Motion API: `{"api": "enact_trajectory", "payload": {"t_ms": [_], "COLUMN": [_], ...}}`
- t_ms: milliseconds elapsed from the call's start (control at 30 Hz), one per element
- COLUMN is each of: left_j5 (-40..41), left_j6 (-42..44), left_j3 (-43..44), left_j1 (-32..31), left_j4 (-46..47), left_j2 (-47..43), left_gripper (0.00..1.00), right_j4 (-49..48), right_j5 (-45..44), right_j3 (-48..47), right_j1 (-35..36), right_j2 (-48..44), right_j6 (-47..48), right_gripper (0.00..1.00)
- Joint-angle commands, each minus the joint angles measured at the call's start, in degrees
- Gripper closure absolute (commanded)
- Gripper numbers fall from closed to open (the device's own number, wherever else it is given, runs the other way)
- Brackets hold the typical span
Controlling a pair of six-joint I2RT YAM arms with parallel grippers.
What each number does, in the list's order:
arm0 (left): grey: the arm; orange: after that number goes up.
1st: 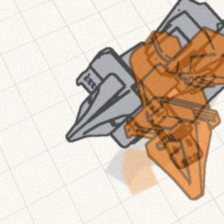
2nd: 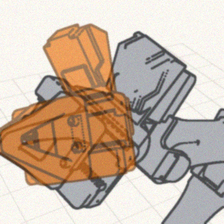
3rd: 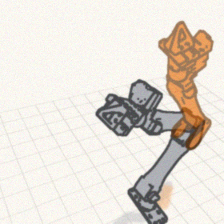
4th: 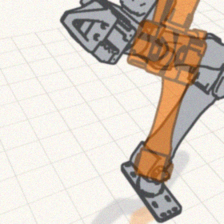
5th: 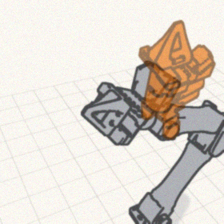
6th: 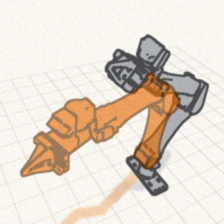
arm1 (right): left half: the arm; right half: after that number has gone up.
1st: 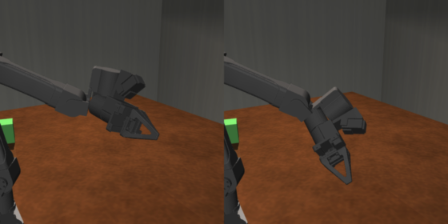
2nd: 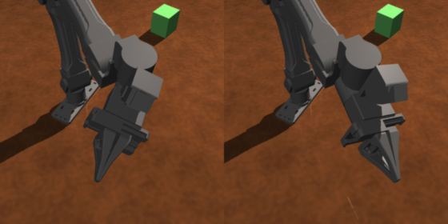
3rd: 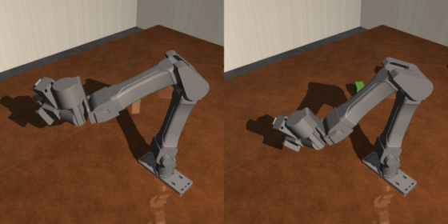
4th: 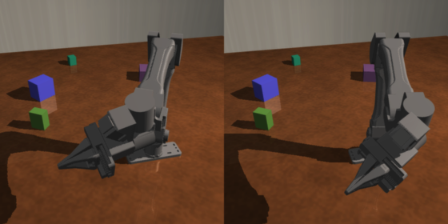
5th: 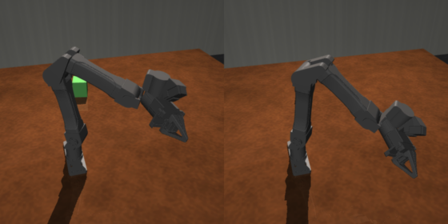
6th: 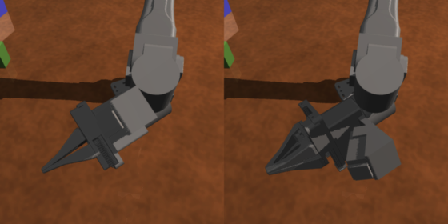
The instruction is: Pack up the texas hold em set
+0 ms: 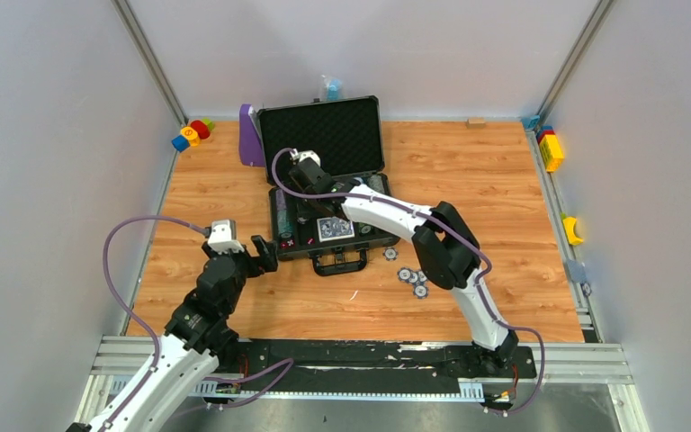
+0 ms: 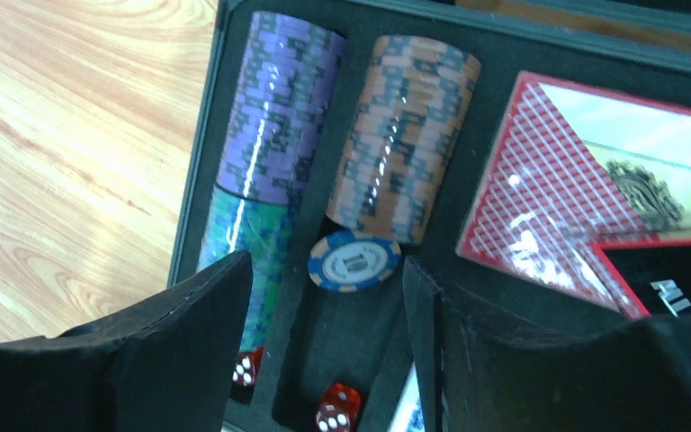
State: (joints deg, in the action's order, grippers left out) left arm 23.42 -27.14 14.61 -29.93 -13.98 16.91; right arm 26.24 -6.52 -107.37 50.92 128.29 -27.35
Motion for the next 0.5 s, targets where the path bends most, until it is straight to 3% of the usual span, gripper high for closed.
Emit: {"api": "enact_trajectory", "payload": {"t_ms": [0,233,467], "left_j5": [-0.8,-3.8,-12.5], "left_j6": [0.4,1.8,3.7], "left_j3": [1.1,1.8,4.2], "left_j1": [0.1,0.1,0.0], "left_j4": [2.5,5.2,9.3], "left_j2": [1.3,4.7,11.4], "left_gripper": [0.00,0.00,0.02], "right_j4": [-1.4,-3.2,-8.8], "right_j5": [-2.2,-7.5,-12.8], "right_j3": [4.5,23.4,46.7], "right_j1": [-0.1,-1.4,-4.5], "right_j2": [-9.3,-31.1,-52.0], "right_j6": [0.6,2.8,3.7], "right_gripper": [0.37,0.41,0.43]}}
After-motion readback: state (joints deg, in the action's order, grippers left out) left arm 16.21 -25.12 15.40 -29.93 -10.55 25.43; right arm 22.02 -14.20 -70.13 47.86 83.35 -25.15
